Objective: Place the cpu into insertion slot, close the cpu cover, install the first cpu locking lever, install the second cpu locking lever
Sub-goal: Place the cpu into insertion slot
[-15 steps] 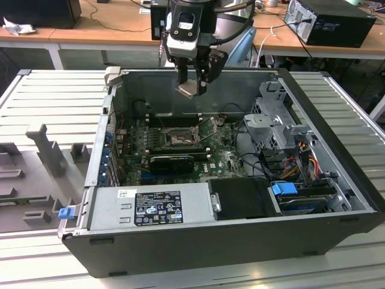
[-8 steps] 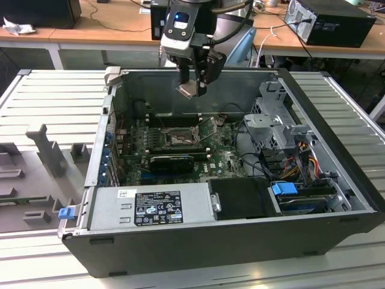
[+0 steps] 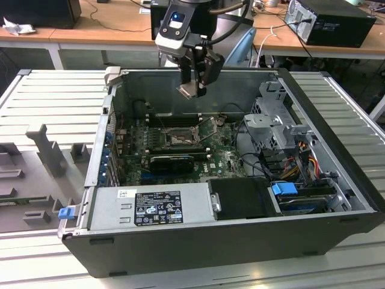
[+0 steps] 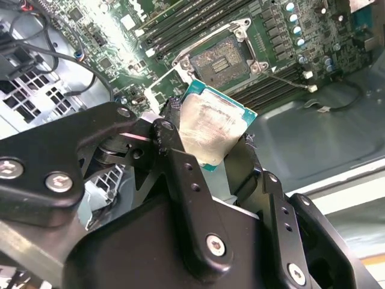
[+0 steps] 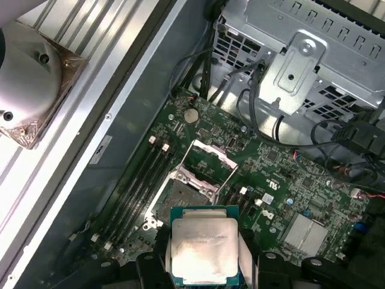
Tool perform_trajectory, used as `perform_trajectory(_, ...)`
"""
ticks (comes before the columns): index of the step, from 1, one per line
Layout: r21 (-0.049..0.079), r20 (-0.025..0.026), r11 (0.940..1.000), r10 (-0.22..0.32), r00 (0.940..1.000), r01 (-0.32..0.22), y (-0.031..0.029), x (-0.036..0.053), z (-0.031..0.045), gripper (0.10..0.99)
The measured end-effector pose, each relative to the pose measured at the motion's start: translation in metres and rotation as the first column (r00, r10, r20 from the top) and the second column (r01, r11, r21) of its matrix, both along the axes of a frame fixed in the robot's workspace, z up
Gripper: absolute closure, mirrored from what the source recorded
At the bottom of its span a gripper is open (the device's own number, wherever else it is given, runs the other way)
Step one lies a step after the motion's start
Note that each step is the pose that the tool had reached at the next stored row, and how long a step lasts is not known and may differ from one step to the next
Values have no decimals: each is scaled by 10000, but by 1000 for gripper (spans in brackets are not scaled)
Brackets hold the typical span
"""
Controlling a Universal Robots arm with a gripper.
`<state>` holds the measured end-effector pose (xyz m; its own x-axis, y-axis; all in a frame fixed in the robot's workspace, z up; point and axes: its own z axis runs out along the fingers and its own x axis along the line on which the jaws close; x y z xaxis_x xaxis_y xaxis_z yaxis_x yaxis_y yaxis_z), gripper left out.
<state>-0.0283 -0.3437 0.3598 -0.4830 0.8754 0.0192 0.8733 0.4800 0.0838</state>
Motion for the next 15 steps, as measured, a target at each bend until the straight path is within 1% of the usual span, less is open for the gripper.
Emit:
perform_trajectory(2, 1, 0, 9999, -162, 9999, 162, 0, 0, -1, 553)
perform_trajectory(4, 0, 1, 9990, -437, 9990, 437, 0, 0, -2, 553)
perform_trajectory(8, 1, 0, 9976, -699, 9976, 699, 0, 0, -3, 553)
perform_trajectory(15, 0, 0, 9920, -1261, 9920, 1261, 0, 0, -6, 553)
